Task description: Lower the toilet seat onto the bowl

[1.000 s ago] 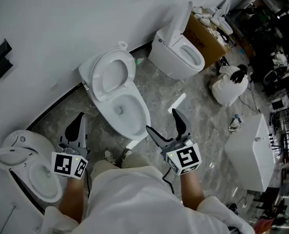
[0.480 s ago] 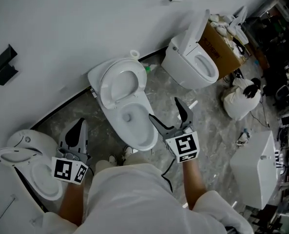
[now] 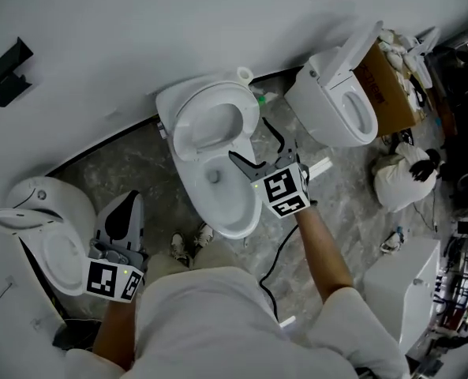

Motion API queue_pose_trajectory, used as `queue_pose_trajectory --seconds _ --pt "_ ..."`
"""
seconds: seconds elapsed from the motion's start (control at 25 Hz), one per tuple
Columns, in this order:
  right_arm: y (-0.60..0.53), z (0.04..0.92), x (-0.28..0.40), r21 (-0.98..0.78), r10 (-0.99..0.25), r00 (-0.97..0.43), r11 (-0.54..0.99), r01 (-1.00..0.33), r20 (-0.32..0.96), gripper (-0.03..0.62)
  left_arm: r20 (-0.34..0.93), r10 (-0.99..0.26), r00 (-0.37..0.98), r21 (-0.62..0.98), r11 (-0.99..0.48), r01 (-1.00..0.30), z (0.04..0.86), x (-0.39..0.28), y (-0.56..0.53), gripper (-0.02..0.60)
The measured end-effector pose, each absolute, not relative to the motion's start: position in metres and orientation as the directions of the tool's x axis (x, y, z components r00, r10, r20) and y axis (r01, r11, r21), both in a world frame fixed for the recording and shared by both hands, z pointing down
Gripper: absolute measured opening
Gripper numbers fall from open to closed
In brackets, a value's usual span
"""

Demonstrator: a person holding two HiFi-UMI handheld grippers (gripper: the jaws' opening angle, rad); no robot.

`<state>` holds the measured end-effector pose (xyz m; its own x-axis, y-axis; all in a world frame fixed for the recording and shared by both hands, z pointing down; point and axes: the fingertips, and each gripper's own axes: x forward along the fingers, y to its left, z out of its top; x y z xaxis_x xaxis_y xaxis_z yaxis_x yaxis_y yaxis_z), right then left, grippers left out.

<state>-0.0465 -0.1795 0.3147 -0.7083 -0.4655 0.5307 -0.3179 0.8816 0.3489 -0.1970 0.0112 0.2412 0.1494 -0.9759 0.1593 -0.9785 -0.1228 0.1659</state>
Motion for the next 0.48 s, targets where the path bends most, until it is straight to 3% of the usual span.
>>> queue_pose_trajectory --seconds 0.48 --pt "-0.266 0.408 -0.101 0.468 -0.394 -0.628 0.882 -0.054 0.671 0.405 0.235 -0.972 0.015 0.139 0.019 -0.99 0.257 -0.208 0.031 -0.006"
